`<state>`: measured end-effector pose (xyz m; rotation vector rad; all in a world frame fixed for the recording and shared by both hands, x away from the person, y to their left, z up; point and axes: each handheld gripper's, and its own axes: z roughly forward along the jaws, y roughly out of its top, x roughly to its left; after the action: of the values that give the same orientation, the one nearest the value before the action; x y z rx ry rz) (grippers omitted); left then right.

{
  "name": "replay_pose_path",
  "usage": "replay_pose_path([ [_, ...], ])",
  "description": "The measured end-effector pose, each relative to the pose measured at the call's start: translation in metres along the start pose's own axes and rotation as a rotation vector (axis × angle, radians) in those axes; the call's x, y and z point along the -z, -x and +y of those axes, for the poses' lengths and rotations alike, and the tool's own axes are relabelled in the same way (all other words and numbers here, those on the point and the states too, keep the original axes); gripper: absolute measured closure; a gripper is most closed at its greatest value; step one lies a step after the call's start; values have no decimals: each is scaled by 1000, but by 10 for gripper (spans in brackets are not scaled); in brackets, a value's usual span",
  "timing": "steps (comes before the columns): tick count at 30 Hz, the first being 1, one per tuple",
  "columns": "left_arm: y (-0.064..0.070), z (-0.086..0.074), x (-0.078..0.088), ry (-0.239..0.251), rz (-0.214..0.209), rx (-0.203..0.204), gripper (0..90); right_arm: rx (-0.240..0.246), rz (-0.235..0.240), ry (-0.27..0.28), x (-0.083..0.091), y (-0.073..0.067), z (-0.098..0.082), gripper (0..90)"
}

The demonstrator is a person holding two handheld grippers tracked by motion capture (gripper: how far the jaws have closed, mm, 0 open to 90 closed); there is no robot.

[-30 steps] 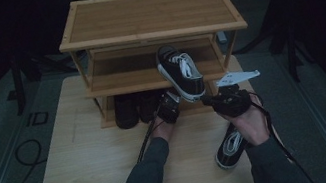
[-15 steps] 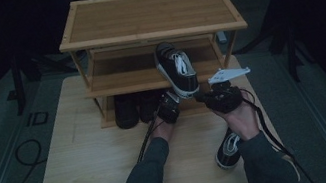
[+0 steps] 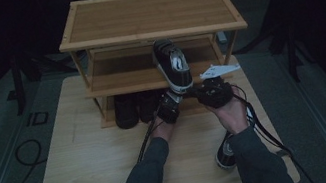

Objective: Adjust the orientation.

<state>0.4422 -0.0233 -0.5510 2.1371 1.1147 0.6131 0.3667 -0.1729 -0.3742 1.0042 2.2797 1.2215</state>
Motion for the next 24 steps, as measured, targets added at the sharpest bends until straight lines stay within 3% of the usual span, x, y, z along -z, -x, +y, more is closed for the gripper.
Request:
replay_pose_path([
  [13,0,0,1,-15,10,-16,900,15,21,11,-16,-6,8,900],
  [19,0,0,1,-15,9,-15,900,15,-6,15,-22,-6,11,900],
  [24,-1,0,1,-15,8,-17,900,6,0,18,-28,-6,14,900],
])
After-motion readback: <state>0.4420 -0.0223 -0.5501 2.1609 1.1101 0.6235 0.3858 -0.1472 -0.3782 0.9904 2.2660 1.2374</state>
